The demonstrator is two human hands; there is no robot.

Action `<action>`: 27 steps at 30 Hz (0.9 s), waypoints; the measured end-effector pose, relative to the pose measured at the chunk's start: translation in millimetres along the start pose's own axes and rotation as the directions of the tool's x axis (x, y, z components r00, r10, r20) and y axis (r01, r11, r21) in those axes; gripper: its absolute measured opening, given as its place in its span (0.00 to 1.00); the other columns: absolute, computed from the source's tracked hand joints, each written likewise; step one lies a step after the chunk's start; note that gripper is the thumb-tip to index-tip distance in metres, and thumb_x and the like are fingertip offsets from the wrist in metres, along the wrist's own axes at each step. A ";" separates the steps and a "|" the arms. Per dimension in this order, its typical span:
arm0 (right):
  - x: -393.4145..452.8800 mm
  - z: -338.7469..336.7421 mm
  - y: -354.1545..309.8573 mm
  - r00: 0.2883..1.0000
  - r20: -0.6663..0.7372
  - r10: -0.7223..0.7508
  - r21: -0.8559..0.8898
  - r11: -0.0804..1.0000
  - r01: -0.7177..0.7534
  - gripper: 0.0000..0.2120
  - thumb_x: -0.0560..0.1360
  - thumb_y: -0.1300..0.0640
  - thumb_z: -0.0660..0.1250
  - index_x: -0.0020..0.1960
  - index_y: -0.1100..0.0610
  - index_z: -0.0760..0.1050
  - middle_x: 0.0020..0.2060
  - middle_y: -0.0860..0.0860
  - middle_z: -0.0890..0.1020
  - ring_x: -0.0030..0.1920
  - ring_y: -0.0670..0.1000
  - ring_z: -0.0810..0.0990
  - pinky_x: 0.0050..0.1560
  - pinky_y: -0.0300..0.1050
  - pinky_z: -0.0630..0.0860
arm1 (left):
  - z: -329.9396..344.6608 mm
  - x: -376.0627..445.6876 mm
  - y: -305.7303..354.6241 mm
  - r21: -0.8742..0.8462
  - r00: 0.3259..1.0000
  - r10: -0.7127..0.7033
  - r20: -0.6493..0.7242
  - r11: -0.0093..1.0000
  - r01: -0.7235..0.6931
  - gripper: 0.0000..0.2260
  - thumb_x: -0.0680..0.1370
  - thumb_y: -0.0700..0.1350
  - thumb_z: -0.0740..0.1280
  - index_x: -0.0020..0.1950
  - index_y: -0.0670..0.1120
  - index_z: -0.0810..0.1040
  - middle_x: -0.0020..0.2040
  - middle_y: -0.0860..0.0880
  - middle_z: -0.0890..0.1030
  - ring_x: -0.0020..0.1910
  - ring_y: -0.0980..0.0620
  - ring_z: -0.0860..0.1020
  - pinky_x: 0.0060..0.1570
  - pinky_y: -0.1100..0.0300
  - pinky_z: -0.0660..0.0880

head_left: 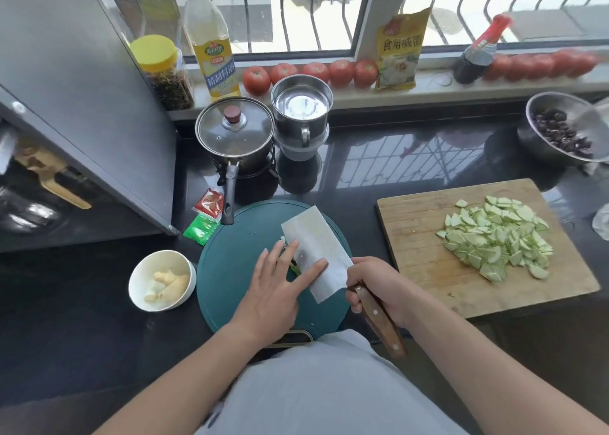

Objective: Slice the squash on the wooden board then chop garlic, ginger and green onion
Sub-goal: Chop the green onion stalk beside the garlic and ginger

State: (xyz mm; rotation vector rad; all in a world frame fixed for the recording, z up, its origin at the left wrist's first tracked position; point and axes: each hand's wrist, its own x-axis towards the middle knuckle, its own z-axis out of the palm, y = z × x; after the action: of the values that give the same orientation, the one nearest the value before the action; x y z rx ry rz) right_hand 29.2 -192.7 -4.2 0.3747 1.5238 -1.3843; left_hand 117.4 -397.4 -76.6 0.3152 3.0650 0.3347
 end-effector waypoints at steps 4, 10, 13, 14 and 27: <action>-4.1 -6.5 5.6 1.000 0.001 0.010 -0.007 1.000 -0.010 0.13 0.64 0.64 0.61 0.49 0.62 0.72 0.43 0.62 0.72 0.29 0.53 0.70 0.29 0.44 0.69 | 2.8 11.1 -14.3 -0.015 0.941 -0.305 0.146 0.950 0.311 0.44 0.75 0.40 0.65 0.82 0.59 0.40 0.82 0.40 0.40 0.80 0.35 0.40 0.79 0.38 0.45; -17.4 -21.7 14.9 0.993 -0.074 -0.086 -0.170 0.983 0.073 0.06 0.68 0.60 0.62 0.44 0.60 0.72 0.32 0.60 0.73 0.26 0.54 0.70 0.27 0.43 0.67 | -10.6 24.3 -24.9 -0.602 0.716 -0.627 0.307 0.455 0.657 0.32 0.80 0.46 0.64 0.82 0.54 0.57 0.77 0.46 0.58 0.76 0.43 0.59 0.73 0.47 0.63; -19.4 -19.0 22.3 0.930 -0.138 -0.339 -0.511 0.829 0.226 0.07 0.76 0.53 0.60 0.40 0.51 0.73 0.23 0.57 0.77 0.21 0.52 0.72 0.21 0.38 0.64 | -33.2 27.3 -24.6 -0.718 0.607 -0.402 0.685 -0.511 0.472 0.27 0.81 0.63 0.61 0.72 0.45 0.75 0.67 0.46 0.74 0.65 0.46 0.73 0.66 0.49 0.70; -19.5 -15.4 23.9 0.912 -0.125 -0.391 -0.539 0.798 0.269 0.10 0.78 0.53 0.59 0.38 0.48 0.72 0.23 0.55 0.77 0.20 0.52 0.72 0.21 0.37 0.64 | -35.7 24.8 -27.8 -0.622 0.628 -0.324 0.708 -0.706 0.338 0.33 0.81 0.67 0.57 0.70 0.42 0.76 0.67 0.44 0.76 0.66 0.44 0.73 0.67 0.48 0.70; 12.2 24.6 24.7 0.950 0.085 -0.301 -0.630 0.723 0.285 0.12 0.78 0.50 0.59 0.44 0.59 0.72 0.27 0.57 0.78 0.22 0.53 0.75 0.24 0.40 0.71 | -47.9 4.6 -24.0 -0.401 0.650 -0.224 0.726 -0.906 0.135 0.42 0.79 0.72 0.50 0.71 0.38 0.74 0.68 0.36 0.78 0.71 0.35 0.73 0.74 0.39 0.63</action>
State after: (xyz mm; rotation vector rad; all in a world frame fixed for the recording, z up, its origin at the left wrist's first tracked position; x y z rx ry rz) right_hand 53.9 -211.6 -24.2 -0.2955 2.0266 -0.9927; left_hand 105.1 -429.4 -35.2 -1.2084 0.4700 2.6078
